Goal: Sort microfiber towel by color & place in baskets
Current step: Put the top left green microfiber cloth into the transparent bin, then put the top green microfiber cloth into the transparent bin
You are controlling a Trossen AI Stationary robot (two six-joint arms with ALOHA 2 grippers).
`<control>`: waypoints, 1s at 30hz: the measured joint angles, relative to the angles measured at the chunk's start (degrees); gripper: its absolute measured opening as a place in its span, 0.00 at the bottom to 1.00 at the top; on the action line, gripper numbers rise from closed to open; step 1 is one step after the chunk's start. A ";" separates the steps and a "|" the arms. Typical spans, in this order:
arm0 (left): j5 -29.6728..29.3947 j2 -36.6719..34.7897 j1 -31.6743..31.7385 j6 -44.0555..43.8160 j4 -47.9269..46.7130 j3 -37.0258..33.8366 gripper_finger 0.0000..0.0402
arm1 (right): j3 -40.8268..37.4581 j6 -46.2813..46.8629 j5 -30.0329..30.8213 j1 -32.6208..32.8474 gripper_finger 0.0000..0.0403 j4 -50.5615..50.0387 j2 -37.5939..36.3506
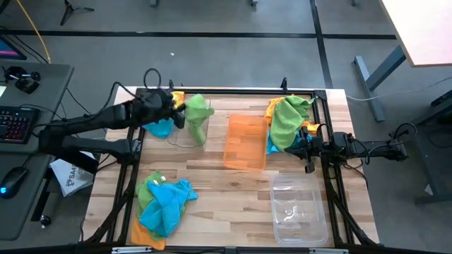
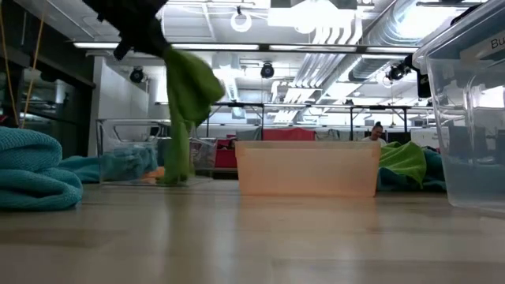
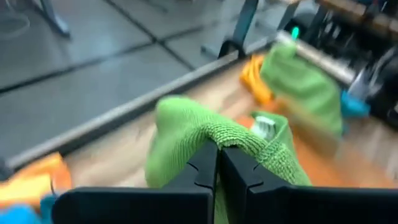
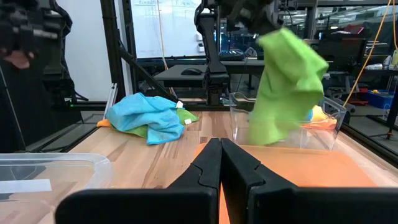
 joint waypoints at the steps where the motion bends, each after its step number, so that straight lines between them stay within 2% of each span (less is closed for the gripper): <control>1: 1.48 0.36 -0.10 -0.93 -1.43 -0.53 0.00 | 0.00 0.02 -0.02 0.02 0.00 0.02 0.00; 5: 8.62 2.53 0.19 -2.91 -4.76 -0.66 0.04 | -0.01 0.00 -0.01 0.01 0.00 0.00 0.00; 9: 13.28 4.02 0.28 1.37 -6.97 0.94 0.15 | 0.00 0.02 -0.01 0.02 0.00 0.01 0.00; 14: 14.59 5.17 0.28 9.33 -13.12 8.01 0.33 | 0.00 0.02 -0.01 0.01 0.00 0.00 0.00; 18: 14.67 5.86 0.27 10.24 -14.88 16.08 0.46 | 0.00 0.02 -0.01 0.00 0.00 0.00 0.00; 20: 15.05 5.84 -0.11 6.62 -9.81 21.03 0.50 | 0.00 0.00 0.00 0.00 0.00 0.00 0.00; 22: 15.54 5.62 -0.70 4.92 0.78 24.81 0.53 | 0.00 0.00 -0.02 0.00 0.00 0.02 0.00; 26: 16.22 5.64 -1.87 8.35 20.93 26.96 0.55 | -0.01 0.01 0.00 0.00 0.00 0.00 0.00; 28: 17.40 5.71 -2.26 9.70 25.76 26.96 0.55 | -0.01 -0.02 0.06 0.01 0.00 0.09 0.00; 30: 18.38 5.32 -2.48 9.31 26.64 26.88 0.54 | 0.00 -0.46 2.10 -0.20 0.00 3.53 0.26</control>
